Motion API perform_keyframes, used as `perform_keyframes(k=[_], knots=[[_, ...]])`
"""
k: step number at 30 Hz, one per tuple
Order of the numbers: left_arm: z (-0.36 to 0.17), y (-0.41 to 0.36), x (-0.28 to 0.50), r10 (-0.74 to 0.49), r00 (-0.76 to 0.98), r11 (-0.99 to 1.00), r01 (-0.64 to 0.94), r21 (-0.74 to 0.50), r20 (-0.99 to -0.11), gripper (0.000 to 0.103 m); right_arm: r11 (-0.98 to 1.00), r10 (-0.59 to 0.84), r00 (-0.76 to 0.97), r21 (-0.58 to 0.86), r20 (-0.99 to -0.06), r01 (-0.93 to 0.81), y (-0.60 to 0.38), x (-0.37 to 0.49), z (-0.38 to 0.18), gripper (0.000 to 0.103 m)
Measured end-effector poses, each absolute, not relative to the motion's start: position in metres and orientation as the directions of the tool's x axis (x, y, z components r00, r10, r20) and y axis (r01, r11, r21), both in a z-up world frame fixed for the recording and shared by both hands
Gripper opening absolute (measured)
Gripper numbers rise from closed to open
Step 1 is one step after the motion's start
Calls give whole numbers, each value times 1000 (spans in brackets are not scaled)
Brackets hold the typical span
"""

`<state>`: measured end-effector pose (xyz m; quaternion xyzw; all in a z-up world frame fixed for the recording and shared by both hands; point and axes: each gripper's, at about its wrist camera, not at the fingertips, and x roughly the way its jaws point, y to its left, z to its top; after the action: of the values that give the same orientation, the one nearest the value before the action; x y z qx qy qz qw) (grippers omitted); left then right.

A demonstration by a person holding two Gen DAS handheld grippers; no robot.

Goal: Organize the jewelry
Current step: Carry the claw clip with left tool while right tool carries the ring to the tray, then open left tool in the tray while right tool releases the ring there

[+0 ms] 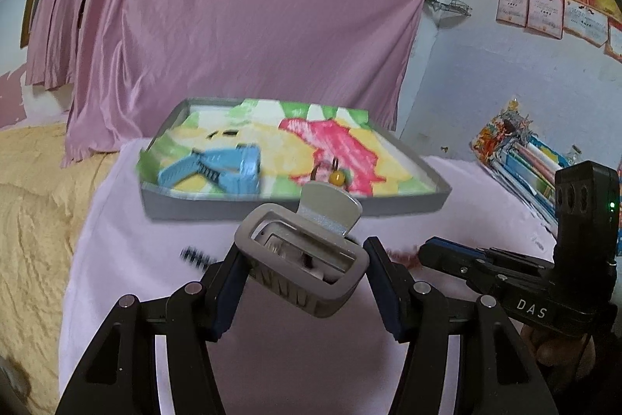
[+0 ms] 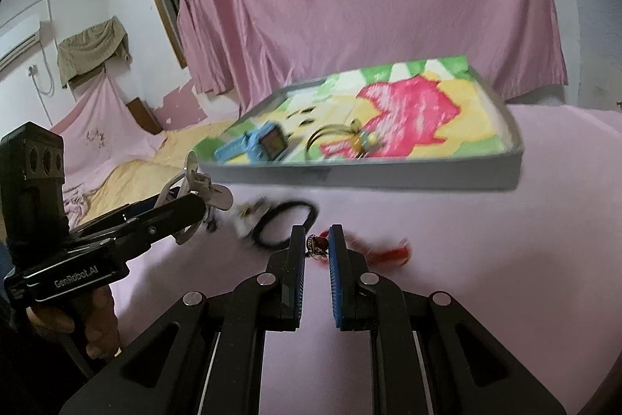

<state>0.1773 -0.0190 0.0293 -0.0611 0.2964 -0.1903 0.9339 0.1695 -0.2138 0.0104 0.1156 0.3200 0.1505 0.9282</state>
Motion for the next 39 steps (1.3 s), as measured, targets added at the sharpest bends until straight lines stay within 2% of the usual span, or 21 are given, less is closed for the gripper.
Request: perform_keyframes(k=[6, 11, 18, 26, 33, 39], knots=[[41, -33, 213, -441, 736, 897, 345, -276, -513, 57, 941, 310, 783, 294, -539, -170, -244, 195, 29, 11], [47, -51, 247, -442, 730, 897, 350, -270, -521, 57, 941, 300, 780, 305, -549, -147, -264, 227, 34, 11], [32, -72, 293, -407, 678, 913, 318, -255, -612, 57, 947, 278, 749, 302, -601, -110, -272, 271, 22, 11], [14, -79, 310, -383, 634, 923, 284, -258, -672, 57, 943, 285, 709, 319, -645, -89, -271, 294, 5, 11], [7, -82, 313, -370, 617, 928, 280, -246, -695, 57, 968, 226, 670, 243, -707, -70, -259, 305, -1, 11], [6, -81, 313, -369, 609, 928, 281, -245, -702, 57, 973, 209, 659, 218, -723, -71, -258, 307, -2, 11]])
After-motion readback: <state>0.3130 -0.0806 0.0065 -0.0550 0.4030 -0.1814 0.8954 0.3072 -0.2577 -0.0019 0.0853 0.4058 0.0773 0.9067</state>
